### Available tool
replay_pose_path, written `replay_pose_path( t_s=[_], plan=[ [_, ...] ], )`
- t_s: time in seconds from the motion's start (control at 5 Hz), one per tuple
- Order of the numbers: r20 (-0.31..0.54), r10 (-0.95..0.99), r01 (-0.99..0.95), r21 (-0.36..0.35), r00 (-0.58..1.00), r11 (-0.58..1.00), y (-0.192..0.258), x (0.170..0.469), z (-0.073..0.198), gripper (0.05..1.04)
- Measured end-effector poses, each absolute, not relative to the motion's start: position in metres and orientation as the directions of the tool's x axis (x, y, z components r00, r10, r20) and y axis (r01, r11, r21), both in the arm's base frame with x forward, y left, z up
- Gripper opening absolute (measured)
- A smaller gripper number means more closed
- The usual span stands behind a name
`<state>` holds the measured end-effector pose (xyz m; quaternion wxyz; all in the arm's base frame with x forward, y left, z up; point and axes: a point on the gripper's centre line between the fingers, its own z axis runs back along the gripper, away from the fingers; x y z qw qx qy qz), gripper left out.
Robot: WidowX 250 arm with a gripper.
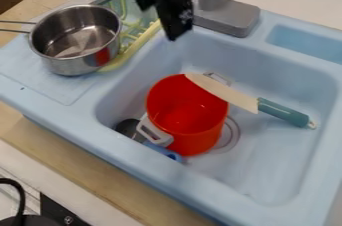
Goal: Move the knife to the left bottom corner of the sink
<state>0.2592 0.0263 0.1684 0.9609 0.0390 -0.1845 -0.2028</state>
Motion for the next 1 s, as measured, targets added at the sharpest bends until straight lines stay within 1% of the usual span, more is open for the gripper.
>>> replay_pose_path(
  t_s=[0.2, 0.6, 0.8, 1.0],
  plan=[
    [0.321, -0.399, 0.356, 0.186, 0.859, 0.916, 0.048, 0.273, 0.171, 0.997],
    [0.321, -0.353, 0.303, 0.195, 0.879, 0.933, 0.090, 0.298, 0.168, 0.997],
    [0.306, -0.320, 0.268, 0.200, 0.897, 0.943, 0.107, 0.305, 0.165, 0.997],
    [0.265, -0.307, 0.252, 0.222, 0.914, 0.942, 0.121, 0.302, 0.159, 0.997]
  ],
)
